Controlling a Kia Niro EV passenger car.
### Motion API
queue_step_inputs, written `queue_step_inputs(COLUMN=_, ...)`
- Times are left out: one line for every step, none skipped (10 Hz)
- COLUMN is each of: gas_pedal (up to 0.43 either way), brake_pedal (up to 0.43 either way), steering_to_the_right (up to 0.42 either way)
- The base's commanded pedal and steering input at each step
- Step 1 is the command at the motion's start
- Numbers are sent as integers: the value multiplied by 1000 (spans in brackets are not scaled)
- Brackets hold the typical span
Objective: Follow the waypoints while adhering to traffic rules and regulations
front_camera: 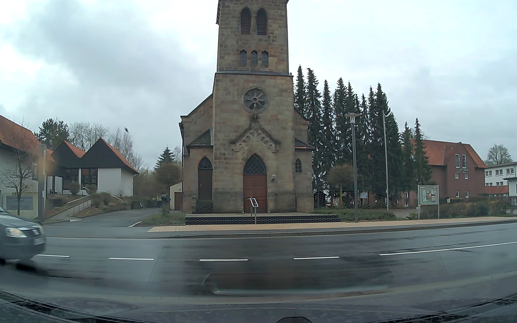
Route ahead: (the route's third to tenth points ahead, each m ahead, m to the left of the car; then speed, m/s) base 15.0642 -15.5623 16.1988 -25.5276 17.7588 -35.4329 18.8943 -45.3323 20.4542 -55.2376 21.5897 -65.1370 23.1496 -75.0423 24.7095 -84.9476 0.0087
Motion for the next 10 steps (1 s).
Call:
queue_step_inputs(gas_pedal=0, brake_pedal=213, steering_to_the_right=-3)
queue_step_inputs(gas_pedal=0, brake_pedal=220, steering_to_the_right=-3)
queue_step_inputs(gas_pedal=0, brake_pedal=213, steering_to_the_right=-3)
queue_step_inputs(gas_pedal=0, brake_pedal=213, steering_to_the_right=-3)
queue_step_inputs(gas_pedal=0, brake_pedal=213, steering_to_the_right=-3)
queue_step_inputs(gas_pedal=0, brake_pedal=213, steering_to_the_right=-3)
queue_step_inputs(gas_pedal=0, brake_pedal=213, steering_to_the_right=-3)
queue_step_inputs(gas_pedal=0, brake_pedal=213, steering_to_the_right=-3)
queue_step_inputs(gas_pedal=0, brake_pedal=220, steering_to_the_right=-3)
queue_step_inputs(gas_pedal=0, brake_pedal=220, steering_to_the_right=-3)
